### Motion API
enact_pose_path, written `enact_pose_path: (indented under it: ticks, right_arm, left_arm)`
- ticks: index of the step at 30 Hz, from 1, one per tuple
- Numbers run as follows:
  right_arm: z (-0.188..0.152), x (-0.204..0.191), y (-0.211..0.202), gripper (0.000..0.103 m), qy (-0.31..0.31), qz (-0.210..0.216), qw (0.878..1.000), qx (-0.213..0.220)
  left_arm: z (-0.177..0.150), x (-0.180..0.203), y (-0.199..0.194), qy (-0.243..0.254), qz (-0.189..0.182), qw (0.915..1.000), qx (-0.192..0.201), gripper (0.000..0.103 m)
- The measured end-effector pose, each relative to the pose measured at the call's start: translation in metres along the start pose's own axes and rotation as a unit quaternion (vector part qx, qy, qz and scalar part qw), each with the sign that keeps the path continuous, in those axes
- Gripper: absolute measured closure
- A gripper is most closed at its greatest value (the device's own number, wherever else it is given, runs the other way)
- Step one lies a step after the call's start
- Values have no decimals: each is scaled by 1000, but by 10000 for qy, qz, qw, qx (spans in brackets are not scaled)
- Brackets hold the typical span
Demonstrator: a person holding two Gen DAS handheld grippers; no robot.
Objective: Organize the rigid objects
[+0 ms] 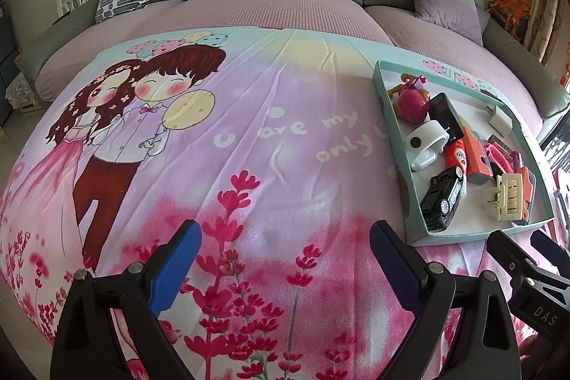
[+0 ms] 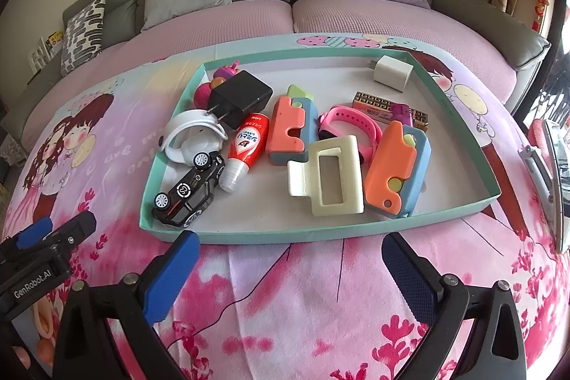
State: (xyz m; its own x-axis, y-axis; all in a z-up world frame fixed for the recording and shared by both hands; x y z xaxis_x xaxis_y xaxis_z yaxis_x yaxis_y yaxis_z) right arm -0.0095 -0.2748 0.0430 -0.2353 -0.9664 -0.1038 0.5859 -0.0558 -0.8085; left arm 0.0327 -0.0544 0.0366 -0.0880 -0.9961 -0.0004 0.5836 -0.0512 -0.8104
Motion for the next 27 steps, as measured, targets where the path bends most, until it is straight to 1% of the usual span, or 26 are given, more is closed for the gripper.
enact_pose_path:
  ticks: [5, 9, 12, 27]
  right_arm:
    - [-1, 0, 0, 0, -11, -17, 10000, -17]
    - [-1, 0, 1, 0, -10, -24, 10000, -21]
    - [-1, 0, 1, 0, -10, -27, 10000, -30]
    - [-2, 0, 3, 0, -20, -41, 10000, -47]
  left_arm:
    - [-2, 0, 2, 54, 11, 10000, -69, 7]
    - [-3, 3, 3, 165, 141, 9997, -85, 7]
    - [-3, 5, 5, 206, 170, 9996, -129, 7]
    - [-4, 5, 5, 196, 98, 9997, -104, 7]
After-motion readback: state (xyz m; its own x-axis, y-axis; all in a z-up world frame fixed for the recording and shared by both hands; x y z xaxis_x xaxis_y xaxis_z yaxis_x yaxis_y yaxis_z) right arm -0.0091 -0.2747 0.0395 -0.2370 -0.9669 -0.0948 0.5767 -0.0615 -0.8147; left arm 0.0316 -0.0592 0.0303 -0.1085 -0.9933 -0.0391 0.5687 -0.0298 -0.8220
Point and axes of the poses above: each gripper's, at about its wrist camera, not at the fingertips, and y roughly the way its jaws point, x to its right, z to its top, the point moved 1 cm from there along y, roughly the way its jaws point, and after that the axes turned 4 degrees about y, right-handed, at the moved point
